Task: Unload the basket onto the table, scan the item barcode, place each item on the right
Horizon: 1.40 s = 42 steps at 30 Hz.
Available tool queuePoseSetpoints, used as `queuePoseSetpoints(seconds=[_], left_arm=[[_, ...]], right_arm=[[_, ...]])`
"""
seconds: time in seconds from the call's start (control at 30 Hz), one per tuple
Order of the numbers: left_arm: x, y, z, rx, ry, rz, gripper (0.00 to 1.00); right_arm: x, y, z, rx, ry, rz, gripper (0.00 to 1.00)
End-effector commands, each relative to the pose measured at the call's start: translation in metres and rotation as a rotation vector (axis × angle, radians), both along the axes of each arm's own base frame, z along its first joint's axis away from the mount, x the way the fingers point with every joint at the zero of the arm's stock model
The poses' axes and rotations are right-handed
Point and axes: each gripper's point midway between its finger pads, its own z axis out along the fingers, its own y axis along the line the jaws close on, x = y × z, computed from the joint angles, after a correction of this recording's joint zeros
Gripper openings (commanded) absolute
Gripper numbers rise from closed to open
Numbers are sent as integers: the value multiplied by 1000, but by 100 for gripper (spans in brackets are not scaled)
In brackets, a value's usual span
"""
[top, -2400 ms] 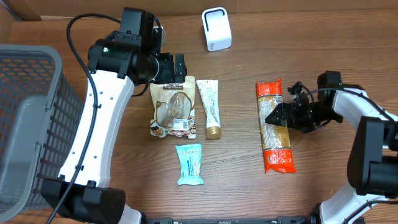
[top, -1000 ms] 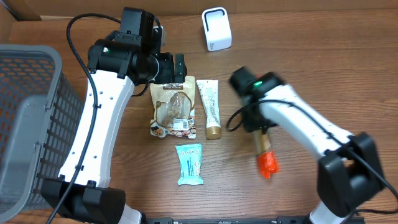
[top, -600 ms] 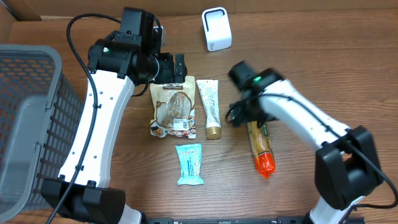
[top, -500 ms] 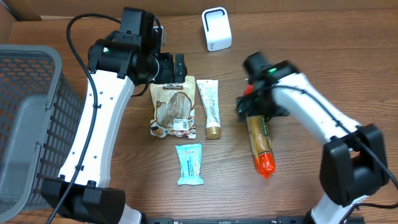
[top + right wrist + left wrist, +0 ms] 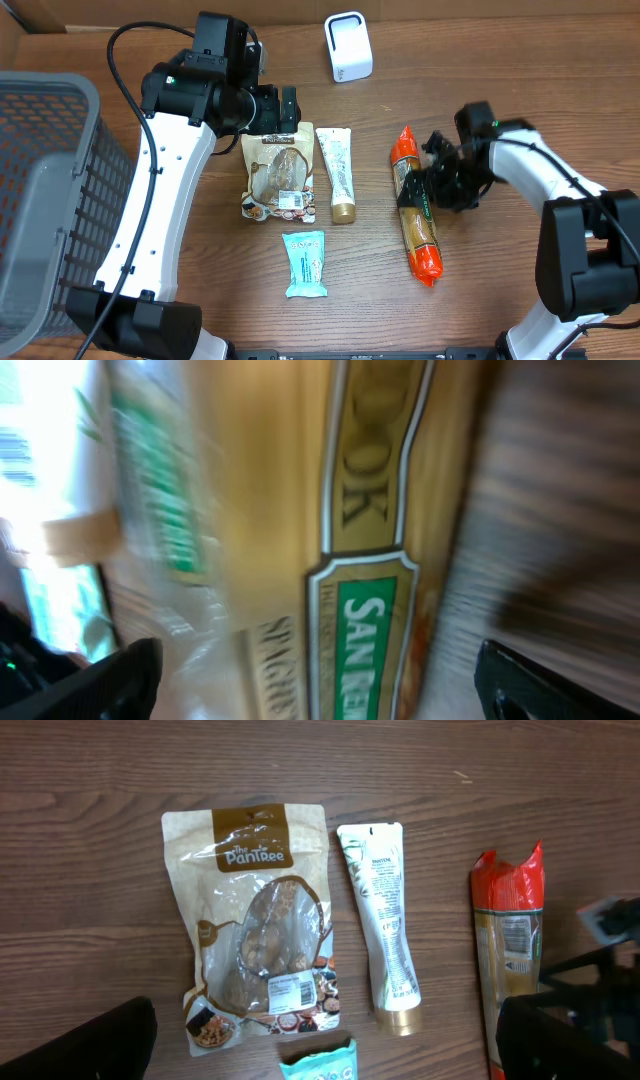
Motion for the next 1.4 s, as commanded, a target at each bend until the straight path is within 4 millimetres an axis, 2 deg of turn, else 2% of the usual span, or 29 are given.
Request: queuePoseSetpoints(seconds=[0.0,0.03,0.1,0.13,0.2,0.4,0.5,0.6,0.73,0.83,0.93,1.0,1.03,1.07,1.1,1.13,1.2,1.23,1.27,1.37], left_arm=[[2,2,-2,1,6,17,99],[2,2,-2,1,5,17,100],[2,2,-2,1,5,17,100],[2,2,-2,1,6,18,99],[2,2,-2,1,6,18,100],[2,2,-2,1,6,18,99],[2,2,-2,1,6,18,100],[2,2,-2,1,5,17,99],[2,2,-2,1,6,17,100],[2,2,-2,1,5,17,99],[2,2,-2,1,6,18,100],[2,2,-2,1,5,18,100],[2,2,-2,1,5,18,99],[2,2,-2,1,5,18,100],[2,2,-2,1,5,18,99],[2,2,-2,1,5,17,99],[2,2,-2,1,6,17,100],[2,2,-2,1,6,17,99],[2,2,-2,1,6,17,100],[2,2,-2,1,6,18,100]], right_arm=[[-13,5,-11,42,-2,24,96],[-16,5,-15,44,-2,21,91],[-20,6,-20,51,0,20,61],[-21,6,-21,53,2,20,42],[-22,6,-22,52,10,10,21],[-14,11,-10,77,15,-10,4],[-2,12,10,71,14,-10,4],[13,4,31,-1,-7,-10,4],[32,-27,48,-313,-73,-84,4],[35,-46,51,-583,-142,-130,4],[30,-42,48,-730,-203,-117,4],[23,-28,41,-755,-230,-75,7],[20,-21,38,-754,-240,-51,15],[16,-14,34,-751,-248,-28,34],[13,-9,31,-748,-256,-11,60],[11,-4,29,-745,-263,1,75],[10,0,28,-743,-269,15,90],[10,0,29,-743,-269,14,97],[10,0,29,-742,-269,14,100],[9,-6,28,-744,-247,1,100]])
